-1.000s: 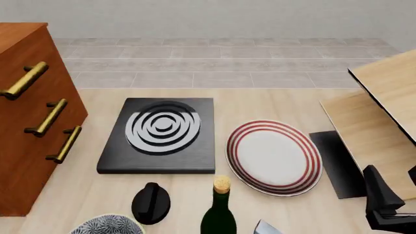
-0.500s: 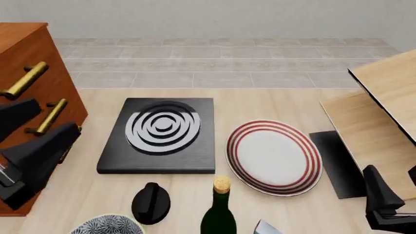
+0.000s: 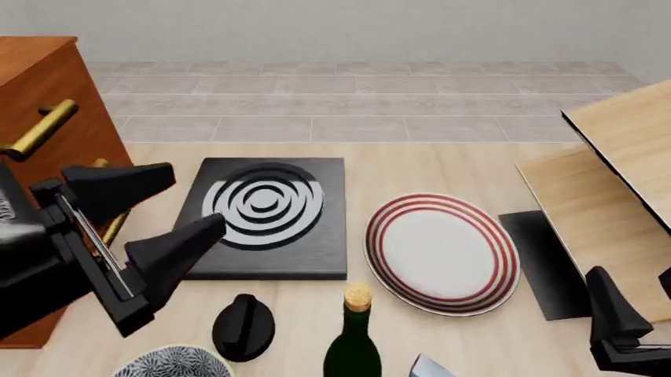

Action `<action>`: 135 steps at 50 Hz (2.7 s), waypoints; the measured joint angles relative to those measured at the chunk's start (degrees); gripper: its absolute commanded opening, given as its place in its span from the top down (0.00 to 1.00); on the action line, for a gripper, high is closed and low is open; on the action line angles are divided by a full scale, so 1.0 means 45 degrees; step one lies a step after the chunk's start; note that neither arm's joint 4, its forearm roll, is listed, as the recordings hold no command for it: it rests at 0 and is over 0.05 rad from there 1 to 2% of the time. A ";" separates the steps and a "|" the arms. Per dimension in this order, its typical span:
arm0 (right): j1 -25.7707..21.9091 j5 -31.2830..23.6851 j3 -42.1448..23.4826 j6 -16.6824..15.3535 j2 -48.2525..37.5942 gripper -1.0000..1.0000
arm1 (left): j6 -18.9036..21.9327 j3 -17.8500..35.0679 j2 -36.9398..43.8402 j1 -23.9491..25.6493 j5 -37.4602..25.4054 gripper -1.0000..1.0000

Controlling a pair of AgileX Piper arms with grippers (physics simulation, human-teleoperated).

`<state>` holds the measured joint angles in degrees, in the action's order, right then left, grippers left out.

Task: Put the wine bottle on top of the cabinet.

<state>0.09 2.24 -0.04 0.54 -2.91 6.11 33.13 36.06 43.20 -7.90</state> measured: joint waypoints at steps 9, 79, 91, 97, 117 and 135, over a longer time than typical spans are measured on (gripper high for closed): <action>-0.0001 0.0006 0.0001 -0.0011 0.0004 0.00 | -0.0035 0.0165 0.1163 0.0928 0.0371 0.00; 0.0001 0.0087 0.0002 -0.0015 -0.0070 0.00 | -0.0832 0.1192 0.6170 0.4343 -0.0182 0.00; 0.0002 0.0119 0.0002 -0.0006 -0.0111 0.00 | -0.0700 0.1177 0.6453 0.4398 0.0055 0.00; 0.0002 0.0123 0.0002 -0.0008 -0.0113 0.00 | -0.0656 0.1170 0.6476 0.4396 0.0161 0.00; 0.0001 0.0098 0.0001 -0.0008 -0.0088 0.00 | -0.0495 0.1292 0.6741 0.4626 0.0487 0.00; 0.0000 0.0106 0.0001 -0.0008 -0.0096 0.00 | -0.0586 0.1345 0.6787 0.4739 0.0635 1.00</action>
<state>0.09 2.72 -0.04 0.51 -3.35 3.48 39.19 66.61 64.53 -5.04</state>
